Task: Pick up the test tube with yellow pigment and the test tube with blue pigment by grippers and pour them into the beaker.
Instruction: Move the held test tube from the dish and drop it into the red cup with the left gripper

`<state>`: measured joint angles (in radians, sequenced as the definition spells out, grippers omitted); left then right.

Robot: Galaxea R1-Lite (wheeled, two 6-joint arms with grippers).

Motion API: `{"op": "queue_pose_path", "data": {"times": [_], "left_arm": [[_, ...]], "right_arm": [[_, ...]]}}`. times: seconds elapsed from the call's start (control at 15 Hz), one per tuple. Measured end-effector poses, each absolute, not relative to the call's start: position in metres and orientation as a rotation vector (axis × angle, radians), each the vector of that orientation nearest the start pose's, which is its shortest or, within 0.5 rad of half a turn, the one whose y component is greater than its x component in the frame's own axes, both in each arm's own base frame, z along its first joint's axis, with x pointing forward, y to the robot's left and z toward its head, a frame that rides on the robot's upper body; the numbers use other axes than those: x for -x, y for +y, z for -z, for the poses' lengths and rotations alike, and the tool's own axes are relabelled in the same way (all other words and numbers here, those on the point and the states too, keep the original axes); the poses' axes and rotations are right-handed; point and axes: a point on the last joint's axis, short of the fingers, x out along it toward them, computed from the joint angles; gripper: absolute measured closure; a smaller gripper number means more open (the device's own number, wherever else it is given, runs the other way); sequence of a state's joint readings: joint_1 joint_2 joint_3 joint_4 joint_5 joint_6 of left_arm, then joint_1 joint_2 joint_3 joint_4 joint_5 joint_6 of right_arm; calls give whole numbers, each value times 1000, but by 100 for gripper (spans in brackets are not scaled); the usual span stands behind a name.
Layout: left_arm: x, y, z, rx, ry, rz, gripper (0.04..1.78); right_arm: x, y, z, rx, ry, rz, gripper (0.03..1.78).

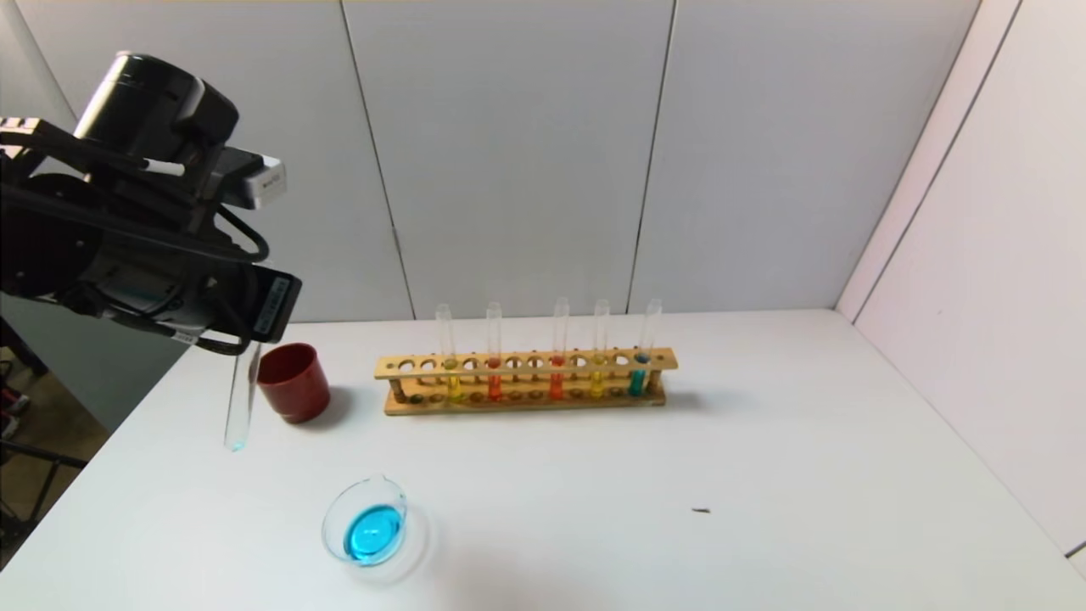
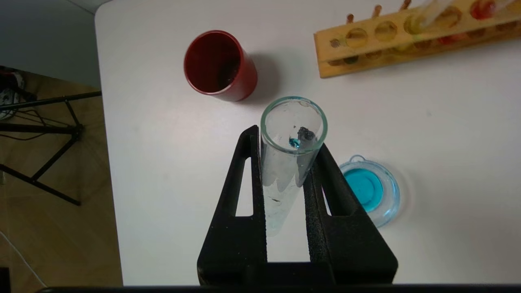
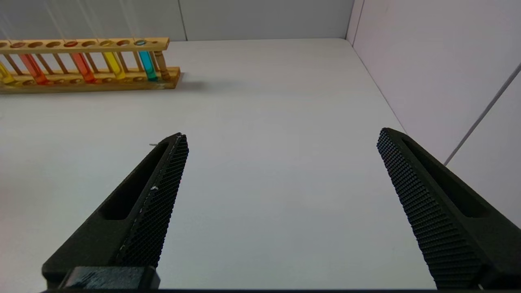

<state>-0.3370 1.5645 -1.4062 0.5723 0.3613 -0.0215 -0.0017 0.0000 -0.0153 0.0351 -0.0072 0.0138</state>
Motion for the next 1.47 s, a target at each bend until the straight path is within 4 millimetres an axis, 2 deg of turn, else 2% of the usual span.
{"op": "queue_pose_path", "data": {"times": [0.33,0.6,1.0,1.47], "left_arm": [[-269,-48,-295,-104,516,-70,150],[-290,-33,-294,-82,439,-124,150],[-326,-17,-270,-58,440,-160,150],[-360,-7,-225,-51,455,-181,150]], "right_arm": [[24,0,-76,-13,20,9,11],[24,0,-76,-14,20,9,11],[24,0,-76,-13,20,9,11],[24,0,-76,-14,20,9,11]]}}
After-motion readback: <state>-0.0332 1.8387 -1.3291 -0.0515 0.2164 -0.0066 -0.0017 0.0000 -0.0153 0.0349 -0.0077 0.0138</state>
